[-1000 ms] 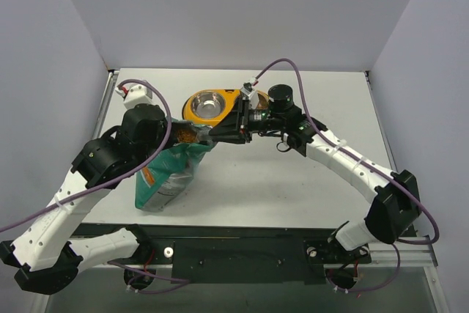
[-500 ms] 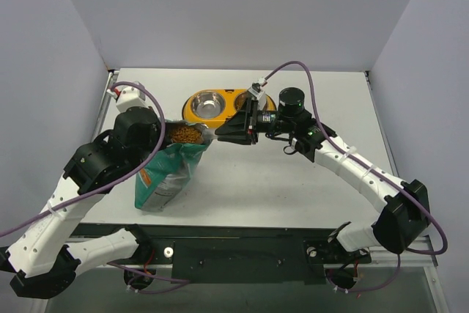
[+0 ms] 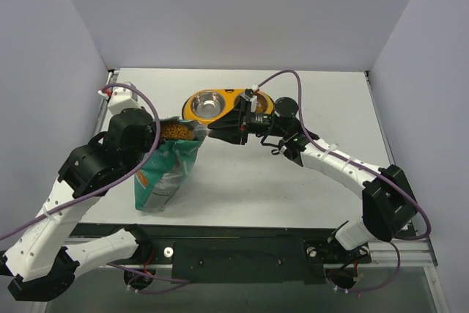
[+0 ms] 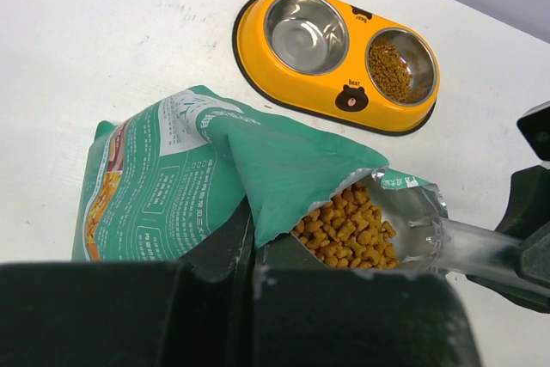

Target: Serve the pet food

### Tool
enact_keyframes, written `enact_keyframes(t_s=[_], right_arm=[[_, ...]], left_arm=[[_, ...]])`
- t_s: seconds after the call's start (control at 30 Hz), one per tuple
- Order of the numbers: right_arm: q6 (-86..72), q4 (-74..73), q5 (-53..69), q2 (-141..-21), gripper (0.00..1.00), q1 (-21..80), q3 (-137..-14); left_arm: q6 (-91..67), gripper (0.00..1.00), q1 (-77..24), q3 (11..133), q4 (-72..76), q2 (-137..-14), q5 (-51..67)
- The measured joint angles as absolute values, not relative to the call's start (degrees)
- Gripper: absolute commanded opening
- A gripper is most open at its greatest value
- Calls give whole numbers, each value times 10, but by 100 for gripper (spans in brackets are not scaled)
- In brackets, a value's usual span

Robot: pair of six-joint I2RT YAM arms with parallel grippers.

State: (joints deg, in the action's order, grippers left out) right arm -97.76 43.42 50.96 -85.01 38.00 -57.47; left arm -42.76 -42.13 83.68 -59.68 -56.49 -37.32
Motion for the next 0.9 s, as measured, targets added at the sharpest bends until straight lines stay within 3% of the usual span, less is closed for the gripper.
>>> enact_keyframes(t_s=[0.33,0.9], right_arm=[[-1015,494,533,-846,0,349,-552],[-946,410,547,-765,0,341,-557]], left_arm=[[-433,0,-422,838,-601,-557,-376],[-442,0,-423,838,-606,-550,-371]])
